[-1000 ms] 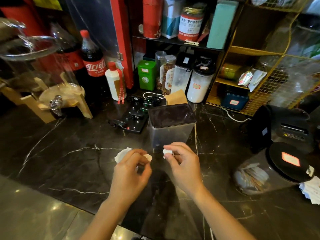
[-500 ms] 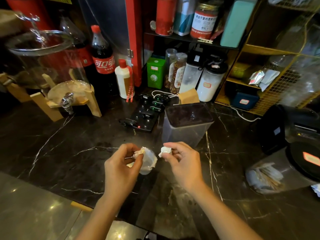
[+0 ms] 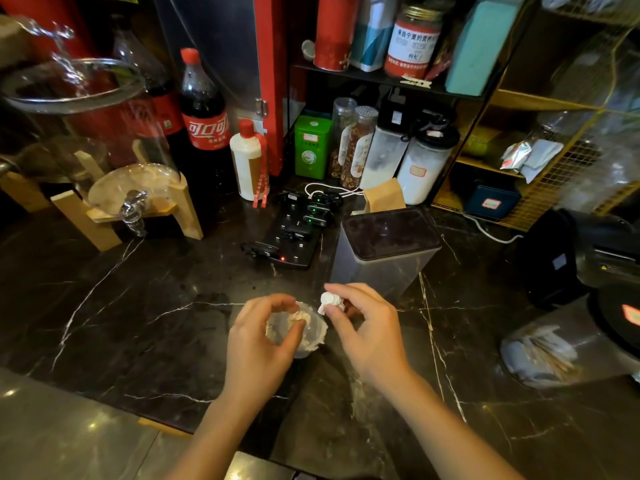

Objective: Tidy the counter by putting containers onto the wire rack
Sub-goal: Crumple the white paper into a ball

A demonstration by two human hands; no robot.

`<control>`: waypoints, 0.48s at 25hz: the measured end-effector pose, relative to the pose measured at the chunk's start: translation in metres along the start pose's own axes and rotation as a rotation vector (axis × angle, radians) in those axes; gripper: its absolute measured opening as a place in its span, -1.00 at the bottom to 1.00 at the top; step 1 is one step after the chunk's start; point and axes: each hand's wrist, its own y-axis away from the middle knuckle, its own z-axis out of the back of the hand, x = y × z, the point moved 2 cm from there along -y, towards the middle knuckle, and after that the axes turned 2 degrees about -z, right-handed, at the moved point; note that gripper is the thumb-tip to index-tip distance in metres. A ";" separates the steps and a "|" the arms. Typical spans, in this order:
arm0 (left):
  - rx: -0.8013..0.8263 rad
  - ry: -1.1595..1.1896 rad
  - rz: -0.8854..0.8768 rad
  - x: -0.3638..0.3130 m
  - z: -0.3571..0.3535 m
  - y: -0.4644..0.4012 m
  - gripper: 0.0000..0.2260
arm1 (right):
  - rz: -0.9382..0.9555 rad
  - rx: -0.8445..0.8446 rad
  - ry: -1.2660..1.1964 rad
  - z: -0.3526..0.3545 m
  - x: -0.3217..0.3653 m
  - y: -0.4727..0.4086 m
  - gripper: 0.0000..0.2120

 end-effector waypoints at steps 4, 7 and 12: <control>0.048 0.005 -0.007 0.002 0.000 0.002 -0.64 | -0.017 -0.002 -0.015 -0.004 0.000 0.002 -0.72; 0.036 0.012 -0.014 0.003 0.004 0.004 -0.71 | -0.023 0.018 -0.022 -0.009 0.000 0.004 -0.70; 0.002 0.032 0.009 0.008 0.012 0.007 -0.76 | -0.047 0.094 -0.001 -0.020 0.000 0.006 -0.61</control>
